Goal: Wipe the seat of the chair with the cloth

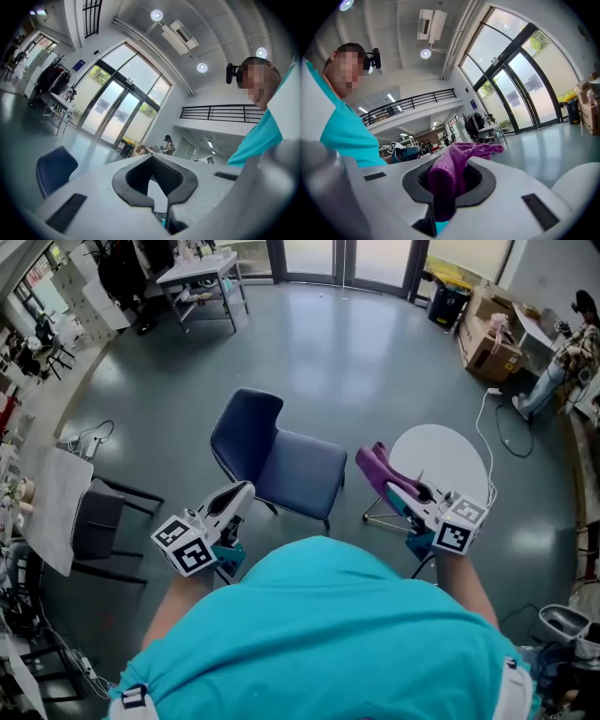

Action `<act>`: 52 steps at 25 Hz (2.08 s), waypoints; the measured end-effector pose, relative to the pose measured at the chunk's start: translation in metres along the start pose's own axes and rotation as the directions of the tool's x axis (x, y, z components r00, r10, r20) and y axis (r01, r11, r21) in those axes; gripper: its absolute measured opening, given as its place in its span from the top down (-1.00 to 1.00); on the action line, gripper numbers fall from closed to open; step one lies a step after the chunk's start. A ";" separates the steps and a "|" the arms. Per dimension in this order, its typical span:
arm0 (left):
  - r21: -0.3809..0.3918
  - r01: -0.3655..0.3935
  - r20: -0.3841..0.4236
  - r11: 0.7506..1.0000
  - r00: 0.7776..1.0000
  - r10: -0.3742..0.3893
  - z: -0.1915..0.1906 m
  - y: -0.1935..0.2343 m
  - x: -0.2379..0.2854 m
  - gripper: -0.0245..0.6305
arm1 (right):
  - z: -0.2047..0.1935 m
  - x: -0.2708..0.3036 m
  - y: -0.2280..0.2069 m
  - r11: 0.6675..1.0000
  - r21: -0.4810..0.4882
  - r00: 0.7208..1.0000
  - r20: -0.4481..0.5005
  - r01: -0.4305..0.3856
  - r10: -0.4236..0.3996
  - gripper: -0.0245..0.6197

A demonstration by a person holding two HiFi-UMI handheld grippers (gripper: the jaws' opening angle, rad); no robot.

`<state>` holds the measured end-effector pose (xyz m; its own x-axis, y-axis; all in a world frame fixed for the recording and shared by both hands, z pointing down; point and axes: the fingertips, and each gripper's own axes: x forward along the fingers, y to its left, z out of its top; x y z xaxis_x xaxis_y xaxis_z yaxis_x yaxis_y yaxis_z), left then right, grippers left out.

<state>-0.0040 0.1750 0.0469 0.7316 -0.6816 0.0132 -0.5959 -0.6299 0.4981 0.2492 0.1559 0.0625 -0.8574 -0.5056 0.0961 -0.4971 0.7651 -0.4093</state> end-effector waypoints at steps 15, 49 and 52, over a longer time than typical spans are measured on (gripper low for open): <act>-0.081 -0.078 0.016 0.994 0.997 0.080 0.004 0.189 -0.032 0.92 | -0.062 0.195 -0.071 0.994 -0.051 0.954 -0.279 0.098 -0.108 0.77; -0.195 -0.320 -0.244 0.927 0.931 0.270 -0.260 0.456 0.119 0.92 | -0.491 0.615 -0.463 0.766 -0.600 0.718 -0.637 -0.231 -0.282 0.77; -0.214 -0.324 -0.256 0.921 0.929 0.267 -0.274 0.464 0.116 0.92 | -0.514 0.626 -0.470 0.753 -0.603 0.680 -0.670 -0.264 -0.298 0.77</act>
<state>-0.1049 -0.0945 0.5168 0.6051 -0.7062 0.3674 -0.7152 -0.2796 0.6406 -0.1227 -0.3151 0.7811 -0.5239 -0.3047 0.7954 -0.2283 0.9499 0.2136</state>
